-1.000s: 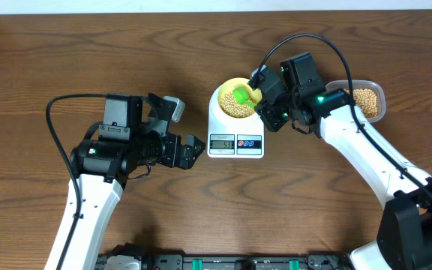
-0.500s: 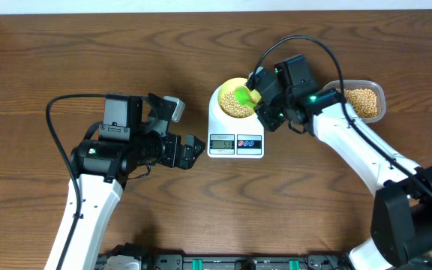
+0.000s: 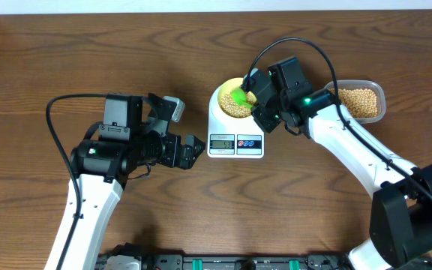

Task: Scoop item into bowl and weigh 50g on scale
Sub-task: 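Tip the scoop to pour soybeans into the yellow bowl, then move the scoop right and lower it into the soybean tub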

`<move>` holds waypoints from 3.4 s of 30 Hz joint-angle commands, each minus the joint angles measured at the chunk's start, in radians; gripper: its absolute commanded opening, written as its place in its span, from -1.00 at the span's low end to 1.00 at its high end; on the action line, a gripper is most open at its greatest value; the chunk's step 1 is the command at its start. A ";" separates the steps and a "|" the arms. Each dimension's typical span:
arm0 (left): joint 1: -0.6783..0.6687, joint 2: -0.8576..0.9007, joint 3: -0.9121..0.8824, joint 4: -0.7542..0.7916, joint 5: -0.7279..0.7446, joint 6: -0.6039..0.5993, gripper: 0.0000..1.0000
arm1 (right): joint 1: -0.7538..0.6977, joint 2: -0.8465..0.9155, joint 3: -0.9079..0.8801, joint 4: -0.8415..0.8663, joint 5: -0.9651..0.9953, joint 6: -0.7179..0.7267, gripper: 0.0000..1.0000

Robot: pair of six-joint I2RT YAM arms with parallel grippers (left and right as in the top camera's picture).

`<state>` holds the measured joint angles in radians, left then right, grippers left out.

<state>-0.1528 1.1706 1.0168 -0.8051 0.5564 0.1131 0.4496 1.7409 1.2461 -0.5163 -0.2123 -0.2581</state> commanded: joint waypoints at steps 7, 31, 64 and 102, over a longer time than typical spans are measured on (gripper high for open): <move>-0.002 0.000 0.002 -0.002 0.016 0.017 0.96 | 0.009 0.016 0.002 0.011 0.060 -0.013 -0.98; -0.002 0.000 0.002 -0.002 0.016 0.018 0.96 | 0.010 0.027 0.002 -0.035 -0.087 -0.008 -0.98; -0.002 0.000 0.002 -0.002 0.016 0.018 0.96 | -0.120 0.027 0.002 -0.003 -0.354 0.221 -0.98; -0.002 0.000 0.002 -0.002 0.016 0.018 0.96 | -0.344 -0.010 0.003 0.057 -0.618 0.311 -0.98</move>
<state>-0.1528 1.1706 1.0168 -0.8051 0.5564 0.1131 0.1444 1.7603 1.2461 -0.4526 -0.8005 0.0135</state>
